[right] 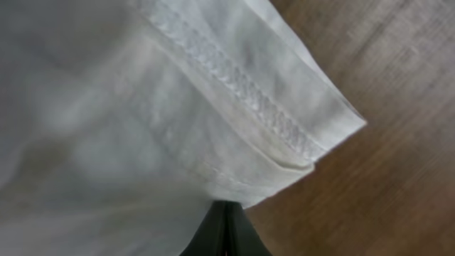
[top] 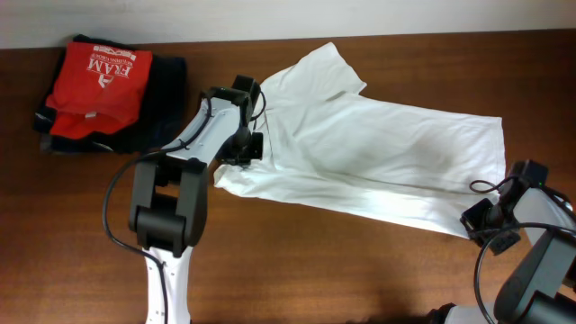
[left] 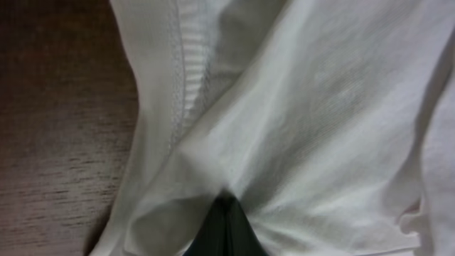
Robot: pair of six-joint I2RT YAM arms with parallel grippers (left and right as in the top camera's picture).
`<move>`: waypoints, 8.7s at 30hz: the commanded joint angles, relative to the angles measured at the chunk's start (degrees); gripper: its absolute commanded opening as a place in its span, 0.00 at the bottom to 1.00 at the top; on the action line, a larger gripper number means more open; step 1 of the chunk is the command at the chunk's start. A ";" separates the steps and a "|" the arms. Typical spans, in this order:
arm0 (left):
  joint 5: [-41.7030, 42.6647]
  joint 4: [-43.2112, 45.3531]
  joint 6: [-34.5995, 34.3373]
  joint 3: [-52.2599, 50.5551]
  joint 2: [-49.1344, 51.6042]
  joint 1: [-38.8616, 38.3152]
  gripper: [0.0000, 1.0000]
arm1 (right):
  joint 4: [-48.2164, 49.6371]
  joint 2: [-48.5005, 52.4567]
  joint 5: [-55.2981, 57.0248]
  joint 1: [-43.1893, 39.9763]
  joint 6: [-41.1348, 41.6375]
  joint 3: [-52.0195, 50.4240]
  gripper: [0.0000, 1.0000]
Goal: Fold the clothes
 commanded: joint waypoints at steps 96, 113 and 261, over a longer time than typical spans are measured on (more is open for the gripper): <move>-7.17 -6.05 -7.43 -6.84 -27.45 7.54 0.01 | 26.58 11.43 -10.08 8.09 -4.28 6.40 0.17; -7.17 -6.64 -7.41 -6.84 -27.45 7.54 0.01 | 0.07 7.34 2.78 -0.33 0.66 2.23 0.04; 4.52 30.27 20.31 36.11 25.59 4.15 0.00 | 14.08 41.51 -8.81 12.94 -45.59 49.62 0.04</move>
